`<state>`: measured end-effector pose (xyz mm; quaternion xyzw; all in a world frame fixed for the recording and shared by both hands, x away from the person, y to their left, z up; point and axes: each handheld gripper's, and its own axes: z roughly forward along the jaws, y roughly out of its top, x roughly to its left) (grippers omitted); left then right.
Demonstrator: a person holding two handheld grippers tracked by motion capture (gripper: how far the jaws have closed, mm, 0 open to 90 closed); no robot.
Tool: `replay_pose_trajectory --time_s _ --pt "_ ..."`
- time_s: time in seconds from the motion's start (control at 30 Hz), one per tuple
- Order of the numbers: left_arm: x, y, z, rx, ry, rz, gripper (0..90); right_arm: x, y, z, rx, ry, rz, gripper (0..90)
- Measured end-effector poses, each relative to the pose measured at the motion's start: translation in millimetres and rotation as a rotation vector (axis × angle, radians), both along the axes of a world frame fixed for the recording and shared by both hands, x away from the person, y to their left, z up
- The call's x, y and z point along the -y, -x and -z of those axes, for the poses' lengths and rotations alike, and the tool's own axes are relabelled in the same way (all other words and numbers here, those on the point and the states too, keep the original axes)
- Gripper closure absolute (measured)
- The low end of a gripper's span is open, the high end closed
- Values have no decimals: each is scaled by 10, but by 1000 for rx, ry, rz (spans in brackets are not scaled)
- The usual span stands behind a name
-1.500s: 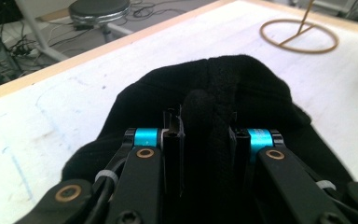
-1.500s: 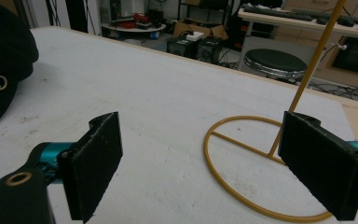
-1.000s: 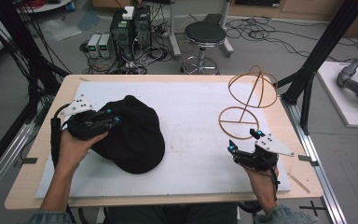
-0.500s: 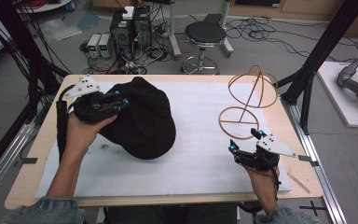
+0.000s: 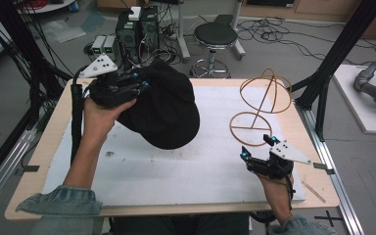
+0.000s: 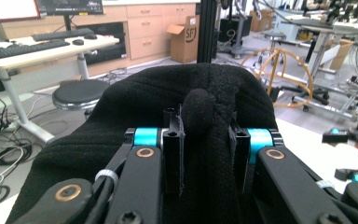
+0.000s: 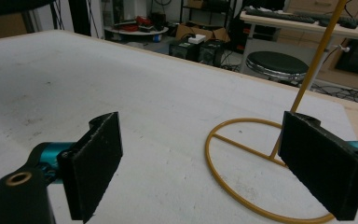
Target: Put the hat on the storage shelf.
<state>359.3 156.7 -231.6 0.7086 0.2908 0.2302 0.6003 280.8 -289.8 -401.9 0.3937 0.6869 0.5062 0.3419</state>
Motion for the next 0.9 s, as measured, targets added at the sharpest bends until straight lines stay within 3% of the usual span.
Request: replay_pose_trajectory --time_s 0.33,0.6,0.9 --pt "158 -178 -222 22 46 22 742 -15 6 -2 7 5 -9 135" --pt "314 -322 -313 12 122 65 742 -14 -6 10 -2 -2 -16 135" --pt "509 -456 -374 17 147 90 742 -23 16 8 -3 5 -22 135"
